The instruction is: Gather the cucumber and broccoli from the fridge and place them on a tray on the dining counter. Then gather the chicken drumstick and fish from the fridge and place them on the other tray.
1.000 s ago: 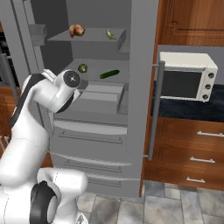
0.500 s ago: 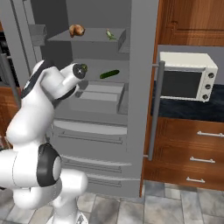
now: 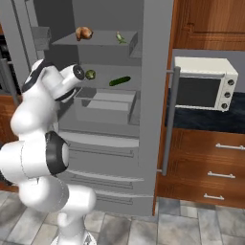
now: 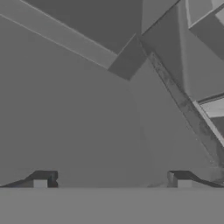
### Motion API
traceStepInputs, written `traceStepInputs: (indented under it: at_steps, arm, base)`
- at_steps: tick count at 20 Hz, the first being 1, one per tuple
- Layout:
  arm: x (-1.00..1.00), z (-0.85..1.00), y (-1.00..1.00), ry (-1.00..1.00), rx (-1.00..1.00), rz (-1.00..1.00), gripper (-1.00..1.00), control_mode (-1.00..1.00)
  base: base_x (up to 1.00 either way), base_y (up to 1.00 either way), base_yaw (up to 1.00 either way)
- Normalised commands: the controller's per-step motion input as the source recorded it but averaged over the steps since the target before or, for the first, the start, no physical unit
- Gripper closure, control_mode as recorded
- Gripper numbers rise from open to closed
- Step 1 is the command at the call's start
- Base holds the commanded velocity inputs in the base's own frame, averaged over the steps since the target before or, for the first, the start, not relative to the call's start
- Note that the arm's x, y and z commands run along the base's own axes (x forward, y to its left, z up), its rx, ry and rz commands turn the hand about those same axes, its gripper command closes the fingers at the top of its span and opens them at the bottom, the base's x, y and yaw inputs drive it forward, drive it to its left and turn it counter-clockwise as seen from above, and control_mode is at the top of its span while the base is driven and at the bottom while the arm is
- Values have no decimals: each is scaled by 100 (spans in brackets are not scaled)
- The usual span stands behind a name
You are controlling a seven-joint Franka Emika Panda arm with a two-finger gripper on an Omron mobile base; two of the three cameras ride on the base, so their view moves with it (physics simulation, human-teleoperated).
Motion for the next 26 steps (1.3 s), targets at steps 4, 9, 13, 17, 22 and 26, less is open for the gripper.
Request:
traceStepInputs:
  at_steps: [4,9,13,17,22,26]
  arm:
    - [-4,-8,98,0,-2,13,-100,-100]
    - [-11,-8,100,0,-5,12,-100,-100]
    - [0,-10,98,0,-3,10,-100,-100]
    - [0,-13,98,-1,-3,10,-100,-100]
    - [-23,-10,59,-13,-8,5,-100,-100]
    - [-79,0,-21,-22,-13,0,-100,-100]
  base:
    - [0,0,0]
    - [0,0,0]
    - [0,0,0]
    - [0,0,0]
    - [0,0,0]
    - [0,0,0]
